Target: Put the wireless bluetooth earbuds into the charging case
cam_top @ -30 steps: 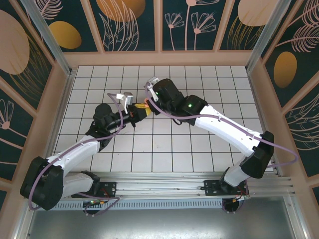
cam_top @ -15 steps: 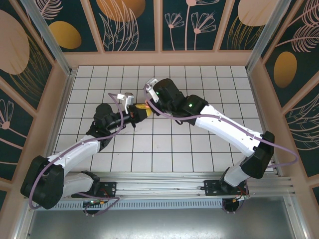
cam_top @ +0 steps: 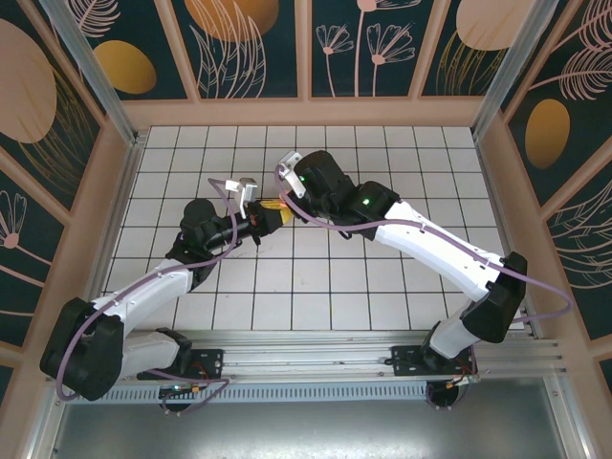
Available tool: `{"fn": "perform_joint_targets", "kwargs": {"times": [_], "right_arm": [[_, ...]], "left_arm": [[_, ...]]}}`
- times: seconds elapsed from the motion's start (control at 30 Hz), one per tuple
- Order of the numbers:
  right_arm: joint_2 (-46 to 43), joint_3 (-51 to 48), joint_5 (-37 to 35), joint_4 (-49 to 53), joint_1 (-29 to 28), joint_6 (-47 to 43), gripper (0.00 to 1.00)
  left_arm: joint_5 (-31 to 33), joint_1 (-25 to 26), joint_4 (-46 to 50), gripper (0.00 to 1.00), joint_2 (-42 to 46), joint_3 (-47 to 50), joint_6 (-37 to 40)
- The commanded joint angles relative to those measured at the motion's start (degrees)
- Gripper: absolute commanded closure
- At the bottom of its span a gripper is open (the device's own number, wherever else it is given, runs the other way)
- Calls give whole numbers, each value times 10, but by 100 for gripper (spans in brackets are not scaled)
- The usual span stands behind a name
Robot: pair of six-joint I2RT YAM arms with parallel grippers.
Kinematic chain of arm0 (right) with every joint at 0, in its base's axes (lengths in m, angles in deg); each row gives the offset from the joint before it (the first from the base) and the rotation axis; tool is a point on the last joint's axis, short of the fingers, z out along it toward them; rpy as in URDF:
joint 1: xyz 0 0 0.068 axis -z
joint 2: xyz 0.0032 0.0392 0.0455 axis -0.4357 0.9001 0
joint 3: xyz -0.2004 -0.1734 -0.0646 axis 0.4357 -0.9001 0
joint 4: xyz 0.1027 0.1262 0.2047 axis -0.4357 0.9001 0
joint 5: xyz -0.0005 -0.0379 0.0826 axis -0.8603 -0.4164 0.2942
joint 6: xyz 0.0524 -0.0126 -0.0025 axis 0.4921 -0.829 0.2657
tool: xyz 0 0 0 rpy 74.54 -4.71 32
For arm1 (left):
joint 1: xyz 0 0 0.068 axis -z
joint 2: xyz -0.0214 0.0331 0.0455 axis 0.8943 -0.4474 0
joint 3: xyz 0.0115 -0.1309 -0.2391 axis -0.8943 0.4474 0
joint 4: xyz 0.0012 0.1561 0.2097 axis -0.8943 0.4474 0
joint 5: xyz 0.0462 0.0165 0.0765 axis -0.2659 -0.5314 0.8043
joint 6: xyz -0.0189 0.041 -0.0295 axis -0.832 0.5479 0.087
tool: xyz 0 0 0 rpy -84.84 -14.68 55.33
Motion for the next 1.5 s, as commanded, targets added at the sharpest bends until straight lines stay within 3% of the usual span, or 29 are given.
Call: {"fn": "perform_joint_targets", "kwargs": {"times": [0.0, 0.67, 1.07, 1.47], "right_arm": [[-2, -7, 34, 38, -2, 10, 73], [-22, -27, 108, 38, 1, 62, 66], [-51, 17, 141, 12, 11, 110, 63], [-122, 22, 182, -39, 58, 201, 60]], "left_arm": [[-3, 0, -58, 100, 3, -28, -10], [5, 0, -66, 100, 17, -29, -13], [1, 0, -106, 100, 22, -8, -4], [-17, 0, -154, 100, 19, -8, 41]]}}
